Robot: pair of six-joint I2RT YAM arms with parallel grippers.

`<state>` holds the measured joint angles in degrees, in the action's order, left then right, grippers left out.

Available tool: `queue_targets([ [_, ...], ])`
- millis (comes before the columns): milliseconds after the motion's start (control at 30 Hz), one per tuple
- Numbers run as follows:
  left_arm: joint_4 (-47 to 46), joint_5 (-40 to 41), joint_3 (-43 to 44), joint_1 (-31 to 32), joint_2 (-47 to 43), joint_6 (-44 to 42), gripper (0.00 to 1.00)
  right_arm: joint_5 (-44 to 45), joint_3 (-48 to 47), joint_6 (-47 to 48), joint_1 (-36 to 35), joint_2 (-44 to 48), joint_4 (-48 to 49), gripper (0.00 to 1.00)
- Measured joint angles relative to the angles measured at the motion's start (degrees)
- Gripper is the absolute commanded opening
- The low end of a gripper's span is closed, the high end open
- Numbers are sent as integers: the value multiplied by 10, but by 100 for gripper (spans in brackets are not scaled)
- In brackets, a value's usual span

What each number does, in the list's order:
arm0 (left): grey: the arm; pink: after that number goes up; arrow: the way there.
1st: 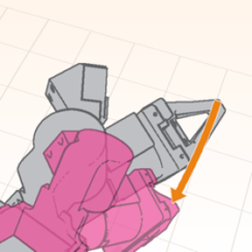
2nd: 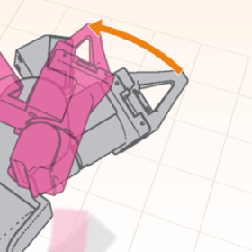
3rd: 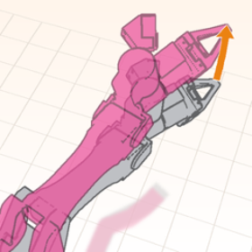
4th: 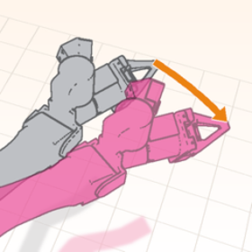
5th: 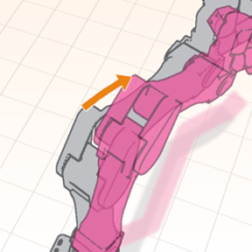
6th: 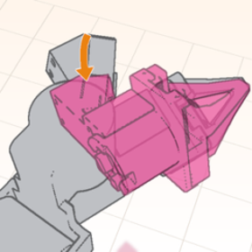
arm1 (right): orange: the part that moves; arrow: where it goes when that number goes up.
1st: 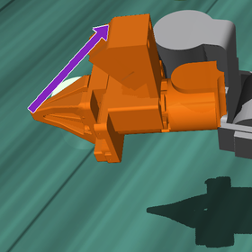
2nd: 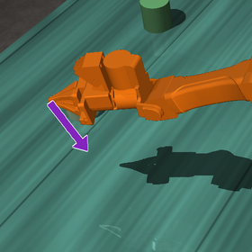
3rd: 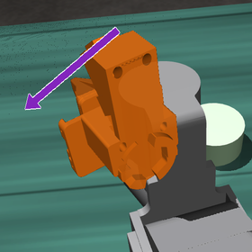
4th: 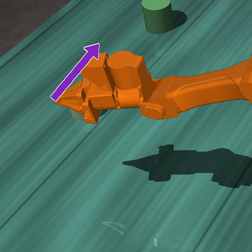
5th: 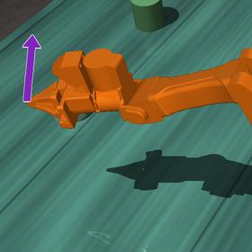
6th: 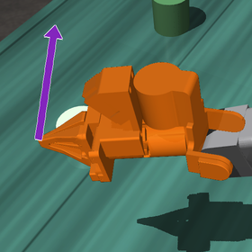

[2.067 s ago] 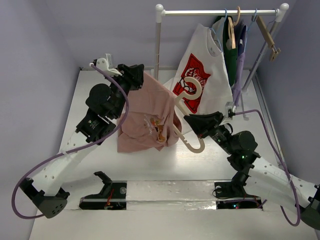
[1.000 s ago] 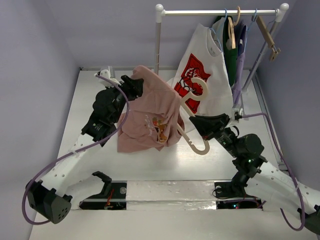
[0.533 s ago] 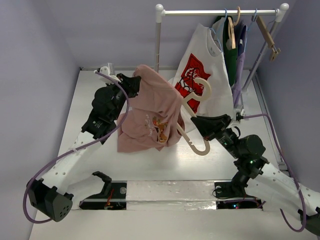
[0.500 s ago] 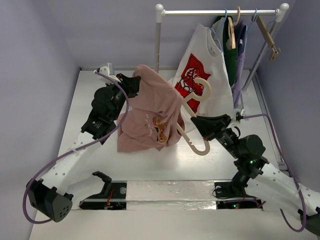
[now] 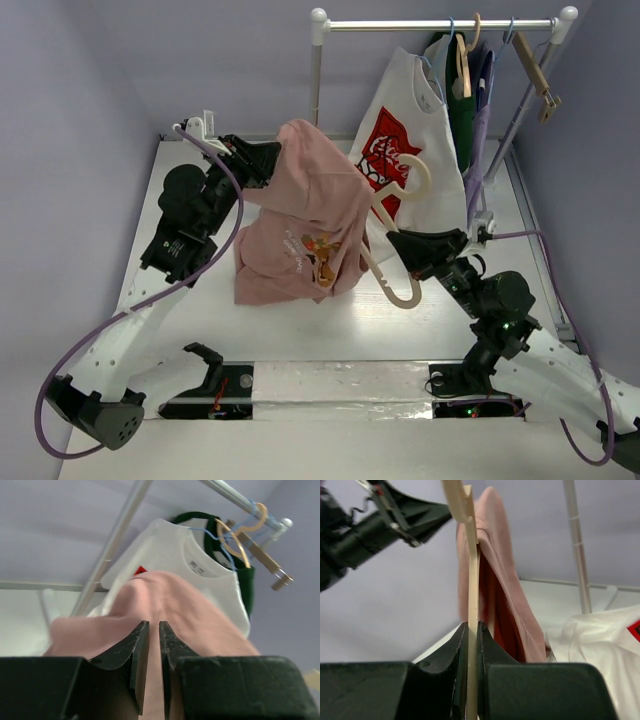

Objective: Place the t-shirt on the hanger

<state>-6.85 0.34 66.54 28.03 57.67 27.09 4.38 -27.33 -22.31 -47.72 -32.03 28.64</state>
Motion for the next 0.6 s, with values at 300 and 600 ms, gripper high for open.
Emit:
queue_targets([
  [300,12,-60,5,2,-5,0,0,14,-10,7,0,-13,-48,0],
  [600,24,-45,5,2,20,-11,24,12,-14,7,0,-7,-47,0],
])
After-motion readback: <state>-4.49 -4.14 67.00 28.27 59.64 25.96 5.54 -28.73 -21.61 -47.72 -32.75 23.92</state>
